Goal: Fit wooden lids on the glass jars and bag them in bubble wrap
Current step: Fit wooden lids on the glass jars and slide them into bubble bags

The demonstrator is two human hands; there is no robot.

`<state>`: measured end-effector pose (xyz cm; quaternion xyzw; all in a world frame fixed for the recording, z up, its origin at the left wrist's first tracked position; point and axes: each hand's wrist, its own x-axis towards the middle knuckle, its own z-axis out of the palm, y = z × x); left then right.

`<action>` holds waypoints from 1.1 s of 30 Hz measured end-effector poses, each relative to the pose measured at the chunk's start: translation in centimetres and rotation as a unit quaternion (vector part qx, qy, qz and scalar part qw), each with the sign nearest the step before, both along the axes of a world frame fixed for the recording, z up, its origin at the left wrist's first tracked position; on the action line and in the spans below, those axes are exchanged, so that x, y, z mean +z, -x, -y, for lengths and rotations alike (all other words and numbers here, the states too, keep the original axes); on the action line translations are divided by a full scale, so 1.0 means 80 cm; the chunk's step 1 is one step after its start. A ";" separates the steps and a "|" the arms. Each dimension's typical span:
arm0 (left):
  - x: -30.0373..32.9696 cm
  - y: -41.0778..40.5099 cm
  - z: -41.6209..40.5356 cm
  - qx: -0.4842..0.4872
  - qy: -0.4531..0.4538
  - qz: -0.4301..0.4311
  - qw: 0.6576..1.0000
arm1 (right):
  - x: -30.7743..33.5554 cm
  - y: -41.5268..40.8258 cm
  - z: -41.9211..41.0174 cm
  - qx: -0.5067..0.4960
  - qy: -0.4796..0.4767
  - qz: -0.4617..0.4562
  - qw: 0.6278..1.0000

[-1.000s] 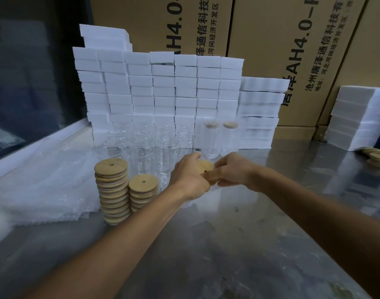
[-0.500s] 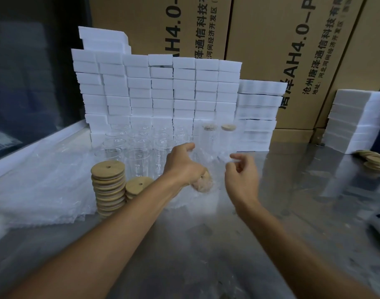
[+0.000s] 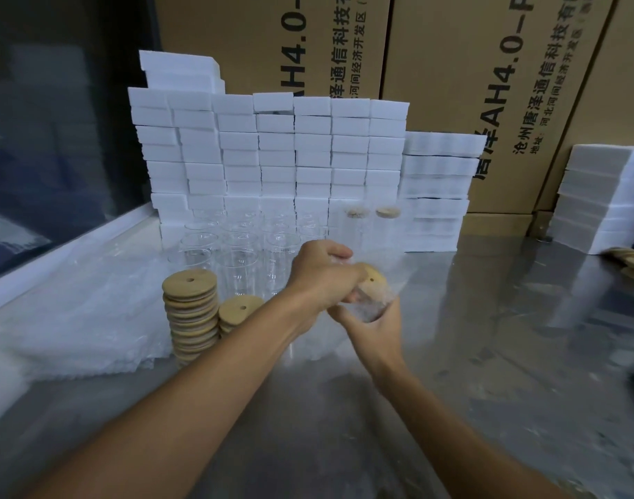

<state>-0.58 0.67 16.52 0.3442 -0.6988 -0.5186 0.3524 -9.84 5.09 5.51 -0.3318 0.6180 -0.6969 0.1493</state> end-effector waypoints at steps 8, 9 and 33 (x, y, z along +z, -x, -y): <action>-0.036 -0.010 0.035 0.012 -0.035 0.090 0.995 | 0.029 0.025 -0.027 0.169 -0.003 0.193 0.966; -0.044 -0.011 0.033 -0.022 -0.073 0.100 0.992 | 0.031 0.027 -0.031 0.192 -0.008 0.202 0.960; -0.134 0.022 0.040 0.115 -0.022 0.018 0.993 | -0.006 0.051 -0.059 0.365 -0.022 0.252 0.896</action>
